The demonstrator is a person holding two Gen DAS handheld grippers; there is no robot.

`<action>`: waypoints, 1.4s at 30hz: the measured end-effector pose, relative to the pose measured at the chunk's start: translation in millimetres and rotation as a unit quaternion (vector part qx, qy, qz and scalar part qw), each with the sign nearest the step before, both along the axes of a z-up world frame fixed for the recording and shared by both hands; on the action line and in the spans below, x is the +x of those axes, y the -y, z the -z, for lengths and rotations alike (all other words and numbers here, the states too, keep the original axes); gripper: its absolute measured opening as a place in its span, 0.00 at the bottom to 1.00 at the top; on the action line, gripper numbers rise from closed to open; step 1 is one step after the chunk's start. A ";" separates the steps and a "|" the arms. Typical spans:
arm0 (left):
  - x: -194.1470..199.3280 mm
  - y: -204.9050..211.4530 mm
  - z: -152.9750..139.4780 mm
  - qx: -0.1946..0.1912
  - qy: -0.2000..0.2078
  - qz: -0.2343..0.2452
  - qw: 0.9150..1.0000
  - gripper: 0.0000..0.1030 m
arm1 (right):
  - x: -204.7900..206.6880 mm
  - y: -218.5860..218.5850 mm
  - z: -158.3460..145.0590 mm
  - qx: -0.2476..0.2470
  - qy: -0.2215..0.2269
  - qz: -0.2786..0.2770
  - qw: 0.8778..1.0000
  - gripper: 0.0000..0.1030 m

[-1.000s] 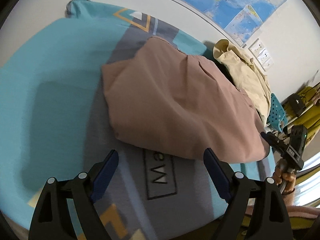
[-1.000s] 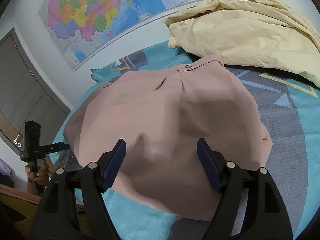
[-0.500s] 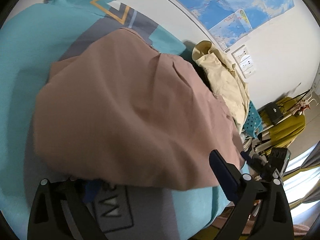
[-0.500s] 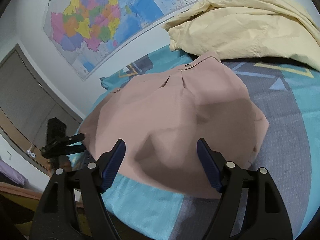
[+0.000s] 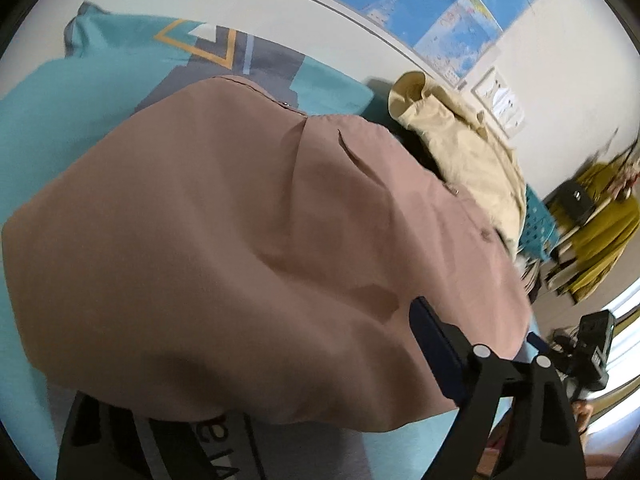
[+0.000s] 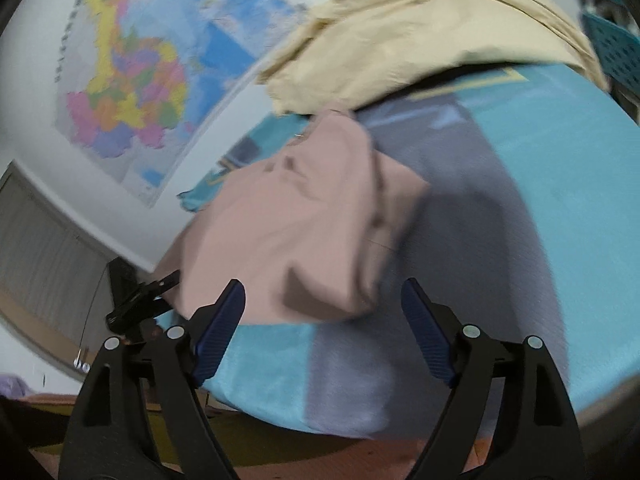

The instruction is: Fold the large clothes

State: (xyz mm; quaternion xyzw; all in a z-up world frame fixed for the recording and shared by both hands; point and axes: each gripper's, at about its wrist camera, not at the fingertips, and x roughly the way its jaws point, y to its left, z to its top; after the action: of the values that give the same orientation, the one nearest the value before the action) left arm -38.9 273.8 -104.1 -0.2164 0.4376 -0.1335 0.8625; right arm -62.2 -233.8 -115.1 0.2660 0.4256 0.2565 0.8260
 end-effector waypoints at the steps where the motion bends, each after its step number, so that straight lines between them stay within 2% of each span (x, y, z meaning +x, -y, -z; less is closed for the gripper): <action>1: -0.3 0.2 0.4 0.003 0.001 0.003 1.000 0.82 | 1.2 -1.6 3.5 -0.005 -0.007 0.001 1.000 0.78; 3: -1.1 -3.5 1.3 -0.004 -0.001 0.002 1.000 0.81 | 7.4 -13.5 10.6 -0.018 -0.019 -0.009 1.000 0.78; 9: 0.7 -7.1 1.7 -0.019 -0.007 0.004 1.000 0.82 | 28.9 -46.2 12.4 -0.032 -0.008 -0.033 0.999 0.78; 11: 0.9 -5.6 1.4 -0.016 -0.008 0.007 1.000 0.84 | 34.7 -54.4 11.7 -0.039 -0.002 -0.034 0.999 0.82; 15: 3.2 0.0 0.5 -0.014 -0.009 0.015 1.000 0.93 | 47.2 -63.5 12.2 -0.022 -0.004 -0.037 0.999 0.84; 19: 6.0 7.2 -0.6 0.011 -0.008 0.022 1.000 0.93 | 61.7 -70.1 14.0 -0.001 0.001 -0.046 0.999 0.84; 24: 12.0 -1.1 0.7 -0.023 -0.012 0.003 1.000 0.93 | 76.8 -84.4 12.3 0.004 0.004 -0.055 0.998 0.84; 27: 16.2 3.1 0.1 -0.016 -0.009 -0.005 1.000 0.92 | 83.7 -97.4 11.9 0.007 0.010 -0.071 0.997 0.83; 28: 16.2 6.0 -0.7 -0.005 -0.009 -0.007 1.000 0.91 | 84.1 -99.8 12.5 0.006 0.010 -0.077 0.997 0.77; 29: 16.0 9.8 -1.9 0.012 -0.009 -0.004 1.000 0.81 | 85.9 -101.2 14.3 0.011 0.007 -0.080 0.997 0.64; 30: 16.7 10.4 -1.6 0.014 -0.010 -0.001 1.000 0.72 | 88.4 -101.0 17.2 0.025 0.002 -0.082 0.996 0.57; 32: 17.7 5.2 -0.1 0.005 -0.013 0.000 1.000 0.67 | 91.8 -98.4 20.5 0.037 -0.003 -0.081 0.996 0.54; 34: 20.7 -1.1 0.9 -0.008 -0.015 -0.002 1.000 0.68 | 95.6 -99.2 20.3 0.037 -0.002 -0.078 0.996 0.54; 37: 26.9 -4.4 2.1 -0.045 -0.015 -0.005 0.999 0.83 | 99.3 -104.6 19.2 0.039 0.000 -0.078 0.996 0.60; 38: 29.3 -2.1 2.0 -0.047 -0.012 -0.006 0.999 0.87 | 100.2 -107.3 18.8 0.037 0.002 -0.078 0.996 0.62; 40: 32.0 5.8 0.9 -0.026 -0.005 -0.009 1.000 0.87 | 102.6 -112.8 18.2 0.029 0.009 -0.077 0.997 0.62; 41: 33.2 10.6 -0.2 -0.010 -0.004 -0.009 1.000 0.86 | 103.7 -115.3 18.5 0.023 0.011 -0.076 0.997 0.58; 42: 34.0 13.1 -1.1 0.000 -0.007 -0.012 1.000 0.78 | 105.5 -118.4 19.9 0.018 0.008 -0.080 0.997 0.47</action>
State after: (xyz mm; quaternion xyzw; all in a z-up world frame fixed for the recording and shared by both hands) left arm -5.0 260.7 -103.0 -0.2228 0.4411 -0.1216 0.8608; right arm 43.3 -115.4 -135.0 0.2436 0.4340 0.3319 0.8014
